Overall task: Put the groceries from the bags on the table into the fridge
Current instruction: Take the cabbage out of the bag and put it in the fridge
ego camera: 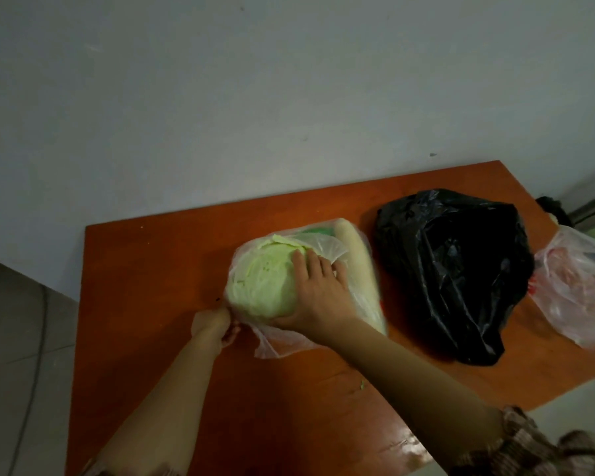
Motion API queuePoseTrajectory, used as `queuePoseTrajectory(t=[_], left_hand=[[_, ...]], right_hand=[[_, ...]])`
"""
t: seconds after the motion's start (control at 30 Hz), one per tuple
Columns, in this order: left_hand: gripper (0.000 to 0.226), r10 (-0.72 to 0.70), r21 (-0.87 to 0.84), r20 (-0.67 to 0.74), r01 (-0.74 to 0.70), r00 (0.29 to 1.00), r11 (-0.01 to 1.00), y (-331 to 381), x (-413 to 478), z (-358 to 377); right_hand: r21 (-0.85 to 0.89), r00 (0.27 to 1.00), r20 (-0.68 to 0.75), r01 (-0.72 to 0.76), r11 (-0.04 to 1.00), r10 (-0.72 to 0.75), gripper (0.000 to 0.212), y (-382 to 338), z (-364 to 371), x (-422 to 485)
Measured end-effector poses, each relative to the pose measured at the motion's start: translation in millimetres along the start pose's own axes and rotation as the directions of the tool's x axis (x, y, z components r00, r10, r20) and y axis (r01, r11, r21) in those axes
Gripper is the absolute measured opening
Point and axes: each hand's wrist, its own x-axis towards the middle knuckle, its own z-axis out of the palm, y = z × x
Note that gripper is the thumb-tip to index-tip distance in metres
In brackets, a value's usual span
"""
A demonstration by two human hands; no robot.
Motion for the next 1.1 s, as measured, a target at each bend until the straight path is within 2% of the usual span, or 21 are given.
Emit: queuePoseTrajectory(t=[0.07, 0.13, 0.27, 0.33, 0.4, 0.5, 0.57, 0.7, 0.83, 0.87, 0.9, 0.97, 1.0, 1.03, 1.1], left_hand=[[0.031, -0.025, -0.133, 0.003, 0.025, 1.000, 0.991, 8.8, 4.4, 2.5], [0.023, -0.026, -0.192, -0.006, 0.025, 1.000, 0.981, 17.5, 8.7, 3.1], [0.014, 0.031, -0.092, 0.005, -0.030, 1.000, 0.995, 31.1, 6.1, 5.1], [0.021, 0.148, -0.047, 0.057, -0.146, 0.987, 0.988, 40.1, -0.4, 7.0], [0.018, 0.293, 0.007, 0.147, -0.297, 0.945, 0.955, 47.5, -12.6, 7.6], [0.019, 0.480, 0.132, 0.340, -0.547, 0.809, 0.827, 55.0, -33.2, 7.3], [0.028, 0.487, 0.141, 0.463, -0.604, 0.741, 0.785, 62.8, -37.0, 10.1], [0.049, 0.448, 0.181, 0.478, -0.583, 0.756, 0.792, 86.6, -36.3, 9.7], [0.051, 0.373, 0.145, 0.643, -0.584, 0.669, 0.799, 89.1, -41.3, 4.4], [0.054, 0.363, 0.156, 0.679, -0.609, 0.638, 0.778, 86.6, -43.9, 2.3], [0.048, 0.381, 0.169, 0.684, -0.643, 0.622, 0.747, 83.3, -43.9, 1.7], [0.011, 0.473, 0.161, 0.567, -0.655, 0.674, 0.739, 80.2, -42.7, 4.6], [0.006, 0.503, 0.151, 0.493, -0.640, 0.710, 0.754, 80.4, -43.7, 6.8], [0.012, 0.518, 0.138, 0.430, -0.620, 0.740, 0.772, 80.0, -39.2, 9.8], [0.013, 0.483, 0.131, 0.304, -0.538, 0.821, 0.832, 81.8, -35.7, 16.6]], right_hand=[[0.003, 0.999, -0.028, 0.027, 1.000, -0.026, 0.119, 9.0, 2.0, 0.8], [-0.021, 0.997, -0.045, 0.067, 0.998, -0.068, 0.117, 21.6, 9.7, -6.3], [-0.042, 0.992, -0.045, 0.115, 0.992, -0.117, 0.112, 44.5, 30.5, -34.1], [-0.046, 0.987, -0.074, 0.137, 0.989, -0.140, 0.112, 51.7, 35.1, -42.0], [-0.055, 0.982, -0.090, 0.161, 0.985, -0.166, 0.111, 56.5, 35.6, -44.4], [-0.055, 0.979, -0.097, 0.174, 0.983, -0.179, 0.109, 58.4, 35.3, -46.9], [-0.051, 0.980, -0.105, 0.165, 0.985, -0.170, 0.107, 56.8, 37.2, -50.2], [-0.040, 0.982, -0.115, 0.146, 0.988, -0.150, 0.105, 53.7, 40.0, -60.4], [-0.042, 0.986, -0.097, 0.133, 0.990, -0.136, 0.105, 54.9, 41.0, -63.7], [-0.043, 0.985, -0.100, 0.134, 0.990, -0.138, 0.105, 54.9, 41.2, -63.3], [-0.044, 0.983, -0.110, 0.140, 0.989, -0.144, 0.105, 54.9, 41.4, -62.6], [-0.062, 0.978, -0.128, 0.160, 0.985, -0.167, 0.106, 55.5, 42.3, -60.7], [-0.076, 0.976, -0.128, 0.170, 0.983, -0.179, 0.106, 56.0, 42.3, -60.1], [-0.088, 0.974, -0.128, 0.178, 0.980, -0.189, 0.106, 56.3, 42.2, -59.7], [-0.093, 0.974, -0.117, 0.186, 0.978, -0.196, 0.107, 56.9, 40.5, -59.7]])
